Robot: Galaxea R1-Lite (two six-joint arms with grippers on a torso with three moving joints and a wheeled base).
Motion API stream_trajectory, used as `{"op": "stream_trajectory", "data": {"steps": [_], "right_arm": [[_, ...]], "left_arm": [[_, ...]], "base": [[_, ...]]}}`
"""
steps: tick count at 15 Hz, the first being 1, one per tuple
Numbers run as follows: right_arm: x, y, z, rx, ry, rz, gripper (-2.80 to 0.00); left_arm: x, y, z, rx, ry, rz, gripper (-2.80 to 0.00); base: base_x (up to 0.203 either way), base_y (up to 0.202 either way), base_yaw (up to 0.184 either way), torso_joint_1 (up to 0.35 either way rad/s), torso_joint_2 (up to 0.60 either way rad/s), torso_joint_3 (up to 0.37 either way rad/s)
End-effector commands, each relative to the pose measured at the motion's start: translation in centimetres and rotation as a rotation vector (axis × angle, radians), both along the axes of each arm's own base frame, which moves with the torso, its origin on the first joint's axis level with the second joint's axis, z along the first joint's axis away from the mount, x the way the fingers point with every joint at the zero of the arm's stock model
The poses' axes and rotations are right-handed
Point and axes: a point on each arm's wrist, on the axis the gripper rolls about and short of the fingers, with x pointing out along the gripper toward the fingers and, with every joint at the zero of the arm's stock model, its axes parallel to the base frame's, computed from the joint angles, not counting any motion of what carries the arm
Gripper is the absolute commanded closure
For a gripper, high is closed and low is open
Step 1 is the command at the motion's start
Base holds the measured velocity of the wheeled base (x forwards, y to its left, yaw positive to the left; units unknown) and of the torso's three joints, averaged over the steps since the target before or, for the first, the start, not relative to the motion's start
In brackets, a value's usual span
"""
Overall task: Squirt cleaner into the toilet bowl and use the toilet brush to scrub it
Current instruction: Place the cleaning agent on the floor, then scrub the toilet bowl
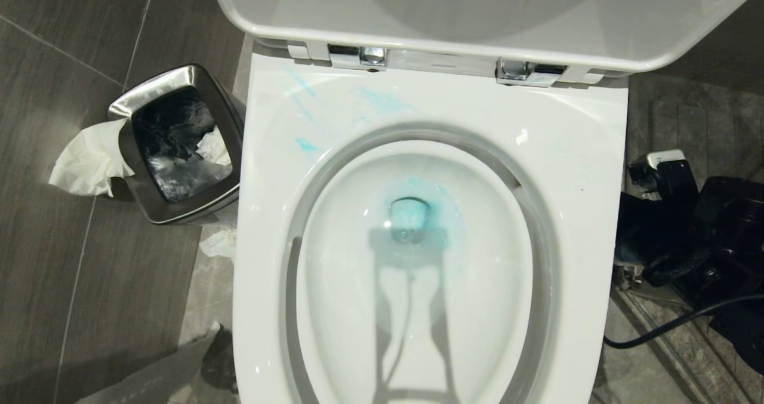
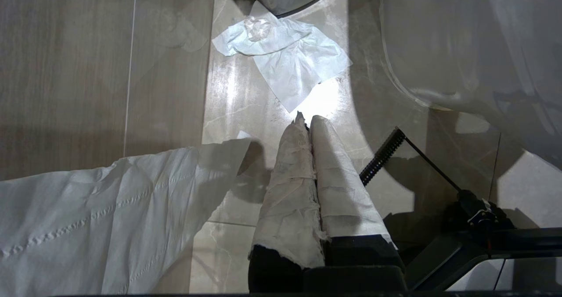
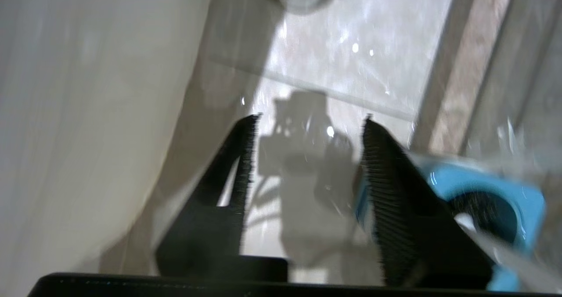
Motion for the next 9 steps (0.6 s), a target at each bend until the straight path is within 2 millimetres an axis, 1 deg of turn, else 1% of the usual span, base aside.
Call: {"op": "stream_trajectory", "data": {"steps": [1,3,5,9], "right_arm": [[-2.2,-0.4,-0.3,-0.004,0.018,-0.002,0.0],[-4.4,-0.8,-0.8,-0.011,0.042,-0.006,0.0],[-6.3,-1.2,-0.1,-0.006,0.013,-0.006,0.0],[-9.2,-1.8,1.6,-0.001,-0.028,-0.02,0.0]], "left_arm": [[0.0,0.0,0.0,0.0,0.002,-0.001,0.0],[0.0,0.0,0.0,0.0,0.002,-0.001,0.0],[0.0,0.0,0.0,0.0,0.002,-0.001,0.0],[0.0,0.0,0.0,-0.003,0.002,-0.001,0.0]], "base": [[0.0,0.0,0.0,0.0,0.0,0.0],[0.0,0.0,0.0,0.0,0.0,0.0],[0.0,0.0,0.0,0.0,0.0,0.0],[0.0,0.0,0.0,0.0,0.0,0.0]]}}
